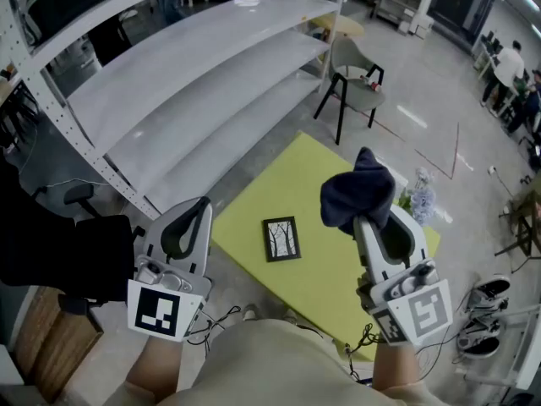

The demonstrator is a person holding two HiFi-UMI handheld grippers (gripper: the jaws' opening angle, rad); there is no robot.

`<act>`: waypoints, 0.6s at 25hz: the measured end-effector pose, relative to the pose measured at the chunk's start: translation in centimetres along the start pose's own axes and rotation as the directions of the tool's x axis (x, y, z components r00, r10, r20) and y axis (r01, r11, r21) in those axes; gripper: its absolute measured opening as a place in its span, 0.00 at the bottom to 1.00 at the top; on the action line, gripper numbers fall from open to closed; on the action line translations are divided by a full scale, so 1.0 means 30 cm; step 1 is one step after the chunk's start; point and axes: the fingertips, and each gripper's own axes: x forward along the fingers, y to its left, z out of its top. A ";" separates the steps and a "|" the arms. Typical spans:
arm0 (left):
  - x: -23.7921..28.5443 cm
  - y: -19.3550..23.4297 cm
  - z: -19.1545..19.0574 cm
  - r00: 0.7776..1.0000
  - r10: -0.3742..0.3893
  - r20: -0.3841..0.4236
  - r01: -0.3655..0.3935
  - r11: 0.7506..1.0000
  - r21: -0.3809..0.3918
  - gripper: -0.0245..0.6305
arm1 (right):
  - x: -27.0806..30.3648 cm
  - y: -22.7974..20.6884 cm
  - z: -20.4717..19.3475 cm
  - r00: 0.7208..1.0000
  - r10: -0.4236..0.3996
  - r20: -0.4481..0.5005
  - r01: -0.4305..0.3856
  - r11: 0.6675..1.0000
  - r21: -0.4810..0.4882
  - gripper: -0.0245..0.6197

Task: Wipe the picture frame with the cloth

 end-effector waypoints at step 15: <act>-0.023 -0.056 -0.154 0.995 -0.028 -0.100 0.024 0.999 -0.042 0.05 | 0.007 0.016 -0.244 0.991 0.024 -0.132 -0.004 0.988 0.156 0.19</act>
